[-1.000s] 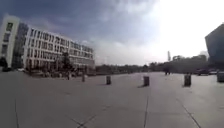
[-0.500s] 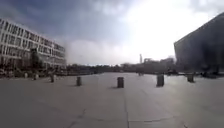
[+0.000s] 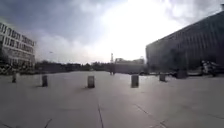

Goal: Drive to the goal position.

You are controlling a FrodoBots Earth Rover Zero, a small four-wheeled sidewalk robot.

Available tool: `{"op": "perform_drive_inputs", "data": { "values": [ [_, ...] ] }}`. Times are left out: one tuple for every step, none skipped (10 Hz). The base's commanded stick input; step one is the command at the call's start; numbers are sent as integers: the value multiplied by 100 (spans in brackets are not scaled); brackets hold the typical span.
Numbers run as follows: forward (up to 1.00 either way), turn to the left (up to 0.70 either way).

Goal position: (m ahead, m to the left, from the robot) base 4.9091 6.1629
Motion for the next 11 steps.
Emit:
{"op": "perform_drive_inputs", "data": {
  "values": [
    [70,0],
    [70,0],
    [70,3],
    [70,19],
    [70,34],
    [70,35],
    [70,35],
    [70,35],
    [70,35],
    [70,27],
    [70,9]
  ]
}}
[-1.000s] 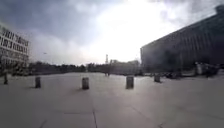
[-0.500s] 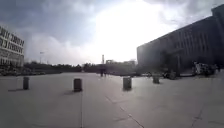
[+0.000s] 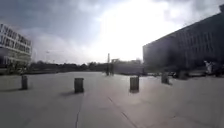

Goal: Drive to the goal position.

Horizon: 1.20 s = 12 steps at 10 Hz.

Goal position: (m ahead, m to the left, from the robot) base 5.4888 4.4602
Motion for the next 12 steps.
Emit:
{"op": "perform_drive_inputs", "data": {
  "values": [
    [70,2],
    [70,0],
    [70,0],
    [70,0],
    [70,0],
    [70,-5],
    [70,-16],
    [70,-27],
    [70,-35],
    [70,-35],
    [70,-35],
    [70,-33]
  ]
}}
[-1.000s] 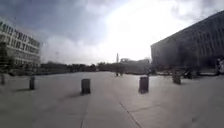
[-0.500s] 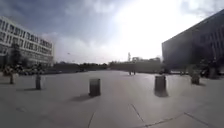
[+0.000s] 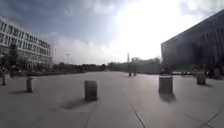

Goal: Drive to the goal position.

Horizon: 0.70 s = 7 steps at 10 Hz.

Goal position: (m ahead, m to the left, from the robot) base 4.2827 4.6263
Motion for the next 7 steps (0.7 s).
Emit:
{"op": "perform_drive_inputs", "data": {
  "values": [
    [70,-14],
    [70,0],
    [70,0],
    [70,0],
    [70,0],
    [70,0],
    [70,0]
  ]
}}
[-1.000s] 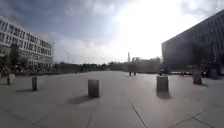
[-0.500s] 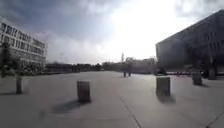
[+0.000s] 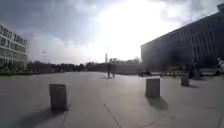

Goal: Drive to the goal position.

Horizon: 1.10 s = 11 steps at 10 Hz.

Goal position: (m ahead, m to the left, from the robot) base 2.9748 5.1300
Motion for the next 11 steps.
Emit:
{"op": "perform_drive_inputs", "data": {
  "values": [
    [70,0],
    [70,0],
    [70,0],
    [70,0],
    [70,0],
    [70,0],
    [70,0],
    [70,0],
    [70,0],
    [70,0],
    [70,0]
  ]
}}
